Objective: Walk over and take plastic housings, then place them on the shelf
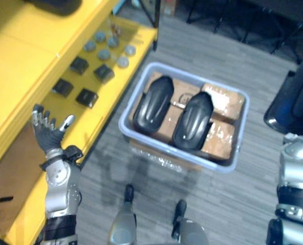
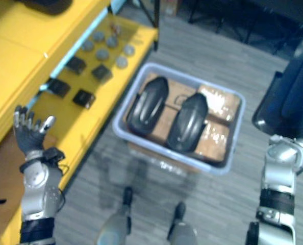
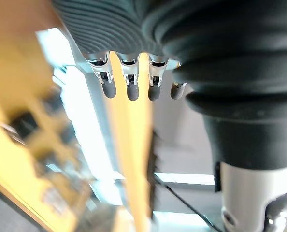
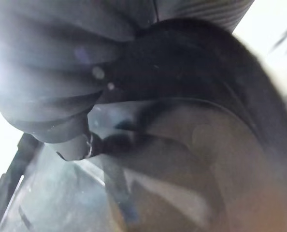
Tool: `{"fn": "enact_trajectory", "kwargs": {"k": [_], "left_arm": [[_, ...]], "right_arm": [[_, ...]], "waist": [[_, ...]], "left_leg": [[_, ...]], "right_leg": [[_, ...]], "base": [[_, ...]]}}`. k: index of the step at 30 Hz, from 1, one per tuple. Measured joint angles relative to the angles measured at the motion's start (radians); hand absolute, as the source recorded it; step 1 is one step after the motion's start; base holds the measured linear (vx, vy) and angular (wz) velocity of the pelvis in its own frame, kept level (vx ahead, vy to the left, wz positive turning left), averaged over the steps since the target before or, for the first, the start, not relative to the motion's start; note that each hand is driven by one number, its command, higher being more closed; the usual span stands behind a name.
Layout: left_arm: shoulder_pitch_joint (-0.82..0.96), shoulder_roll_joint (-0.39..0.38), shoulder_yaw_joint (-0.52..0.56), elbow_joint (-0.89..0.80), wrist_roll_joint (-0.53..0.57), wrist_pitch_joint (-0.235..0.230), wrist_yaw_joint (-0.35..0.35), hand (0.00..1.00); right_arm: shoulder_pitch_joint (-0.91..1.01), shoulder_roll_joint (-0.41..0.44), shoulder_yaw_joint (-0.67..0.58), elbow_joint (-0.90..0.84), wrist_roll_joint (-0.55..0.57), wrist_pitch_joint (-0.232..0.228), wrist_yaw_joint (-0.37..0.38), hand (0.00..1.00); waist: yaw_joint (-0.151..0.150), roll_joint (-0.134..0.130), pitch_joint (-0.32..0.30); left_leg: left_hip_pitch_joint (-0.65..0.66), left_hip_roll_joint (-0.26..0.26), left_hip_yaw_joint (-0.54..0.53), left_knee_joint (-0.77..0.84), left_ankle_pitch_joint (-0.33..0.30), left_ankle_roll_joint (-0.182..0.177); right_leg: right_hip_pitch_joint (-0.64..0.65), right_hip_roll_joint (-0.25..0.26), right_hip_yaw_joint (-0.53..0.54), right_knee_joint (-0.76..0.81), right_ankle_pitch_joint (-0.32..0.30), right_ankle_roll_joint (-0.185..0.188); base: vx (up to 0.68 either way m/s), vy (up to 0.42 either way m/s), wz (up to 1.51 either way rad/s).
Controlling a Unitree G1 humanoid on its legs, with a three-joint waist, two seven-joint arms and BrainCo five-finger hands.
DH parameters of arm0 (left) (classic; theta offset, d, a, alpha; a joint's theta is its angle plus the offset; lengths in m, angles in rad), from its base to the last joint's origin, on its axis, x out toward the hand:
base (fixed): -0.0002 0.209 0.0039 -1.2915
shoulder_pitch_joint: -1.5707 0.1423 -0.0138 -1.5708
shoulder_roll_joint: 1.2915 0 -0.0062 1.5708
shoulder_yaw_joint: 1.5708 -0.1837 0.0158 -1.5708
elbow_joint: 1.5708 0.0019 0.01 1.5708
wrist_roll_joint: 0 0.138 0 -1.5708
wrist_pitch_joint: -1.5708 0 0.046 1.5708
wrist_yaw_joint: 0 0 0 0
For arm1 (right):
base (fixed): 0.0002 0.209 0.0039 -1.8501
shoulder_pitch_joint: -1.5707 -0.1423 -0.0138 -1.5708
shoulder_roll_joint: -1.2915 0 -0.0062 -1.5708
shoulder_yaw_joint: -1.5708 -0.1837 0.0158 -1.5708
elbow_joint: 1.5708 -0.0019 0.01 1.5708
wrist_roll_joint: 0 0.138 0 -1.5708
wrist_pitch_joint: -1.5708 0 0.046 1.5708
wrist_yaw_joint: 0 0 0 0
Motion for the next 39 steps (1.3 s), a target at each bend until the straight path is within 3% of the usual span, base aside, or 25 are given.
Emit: {"fn": "enact_trajectory", "kwargs": {"k": [6, 8, 14, 22, 29, 33, 39], "left_arm": [[-0.084, 0.002, -0.164, 0.021, -0.011, 0.122, -0.182, 0.0], [-0.127, 0.001, -0.227, 0.052, -0.012, 0.159, -0.226, 0.0], [-0.154, -0.001, -0.284, 0.11, -0.045, 0.166, -0.236, 0.0], [-0.153, -0.013, -0.338, 0.123, -0.052, 0.164, -0.22, 0.0], [-0.131, -0.065, -0.492, 0.231, -0.049, 0.16, -0.183, 0.0], [-0.105, -0.089, -0.537, 0.248, -0.045, 0.156, -0.179, 0.0], [-0.101, -0.104, -0.57, 0.282, -0.028, 0.086, -0.155, 0.0]], "right_arm": [[-0.007, 0.034, 0.159, -0.049, -0.102, -0.12, 0.047, 1.0], [-0.014, 0.056, 0.236, -0.052, -0.128, -0.186, 0.068, 1.0], [-0.037, 0.116, 0.363, -0.053, -0.16, -0.298, 0.07, 1.0], [-0.049, 0.159, 0.476, -0.041, -0.162, -0.352, 0.085, 1.0], [-0.013, 0.199, 0.661, 0.077, -0.202, -0.413, 0.073, 1.0], [0.018, 0.232, 0.727, 0.15, -0.227, -0.418, 0.053, 1.0], [0.048, 0.252, 0.778, 0.19, -0.24, -0.43, 0.039, 1.0]], "waist": [[-0.003, 0.011, -0.057], [-0.009, 0.021, -0.074], [-0.018, 0.039, -0.11], [-0.018, 0.039, -0.129], [-0.001, 0.031, -0.152], [0.004, 0.02, -0.159], [0.003, 0.007, -0.167]], "left_leg": [[0.054, 0.0, 0.024, -0.012, 0.0, 0.0], [0.055, 0.0, 0.025, -0.013, 0.004, -0.001], [0.059, 0.002, 0.029, -0.019, 0.017, 0.001], [0.057, 0.0, 0.03, -0.019, 0.03, 0.005], [0.038, 0.003, 0.024, -0.019, 0.032, 0.006], [0.028, 0.006, 0.021, -0.019, 0.034, 0.003], [0.029, 0.007, 0.022, -0.017, 0.034, 0.002]], "right_leg": [[0.038, -0.001, 0.003, -0.001, 0.0, 0.0], [0.037, -0.002, 0.003, 0.0, 0.0, 0.0], [0.041, 0.0, 0.003, -0.014, 0.011, -0.006], [0.055, 0.003, 0.003, -0.052, 0.044, -0.006], [0.056, 0.01, 0.001, -0.086, 0.066, -0.003], [0.052, 0.015, -0.002, -0.088, 0.069, 0.001], [0.053, 0.016, -0.001, -0.089, 0.069, 0.001]], "base": [[-0.02, 0.004, -0.07], [-0.1, 0.009, -0.04], [-0.1, 0.007, -0.02], [-0.05, 0.008, -0.01], [0.0, 0.001, 0.0], [0.0, 0.002, 0.04], [0.0, 0.0, 0.0]]}}
